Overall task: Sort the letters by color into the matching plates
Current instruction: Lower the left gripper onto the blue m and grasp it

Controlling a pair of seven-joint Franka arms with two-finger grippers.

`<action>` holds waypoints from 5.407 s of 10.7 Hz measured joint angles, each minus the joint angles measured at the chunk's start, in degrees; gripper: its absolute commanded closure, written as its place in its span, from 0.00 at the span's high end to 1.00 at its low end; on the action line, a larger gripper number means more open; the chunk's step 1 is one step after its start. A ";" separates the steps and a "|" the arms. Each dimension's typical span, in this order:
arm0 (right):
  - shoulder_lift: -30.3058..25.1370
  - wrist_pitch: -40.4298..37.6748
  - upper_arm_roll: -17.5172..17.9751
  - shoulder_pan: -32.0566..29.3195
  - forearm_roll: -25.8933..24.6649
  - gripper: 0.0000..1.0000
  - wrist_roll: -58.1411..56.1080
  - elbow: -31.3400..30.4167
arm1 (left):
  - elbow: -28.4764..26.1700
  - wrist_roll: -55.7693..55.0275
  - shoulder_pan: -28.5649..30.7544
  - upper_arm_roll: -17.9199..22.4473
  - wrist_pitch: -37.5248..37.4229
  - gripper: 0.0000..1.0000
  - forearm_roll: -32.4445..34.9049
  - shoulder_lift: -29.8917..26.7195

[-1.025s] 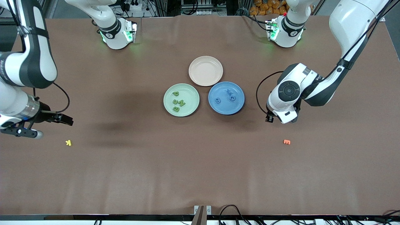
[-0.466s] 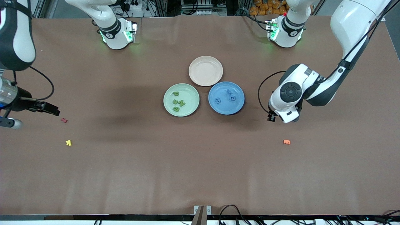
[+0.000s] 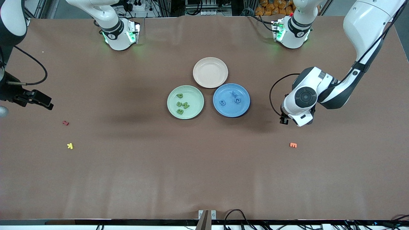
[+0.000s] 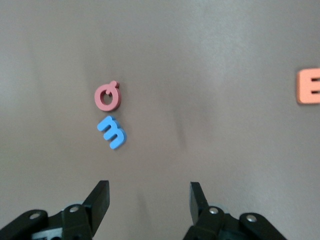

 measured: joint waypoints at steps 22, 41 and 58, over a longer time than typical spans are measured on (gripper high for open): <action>-3.74 -11.56 -0.78 0.18 -2.56 1.00 0.01 5.55 | -18.07 -21.83 10.38 0.02 23.12 0.69 6.17 -7.65; 0.22 -11.45 -1.87 1.16 -2.49 1.00 0.00 10.63 | -24.77 -38.04 10.91 2.20 27.32 0.55 20.05 -6.16; 2.83 -11.51 2.43 -1.35 -2.48 1.00 0.00 12.77 | -9.39 -38.60 -2.55 0.07 12.48 0.00 15.00 -6.38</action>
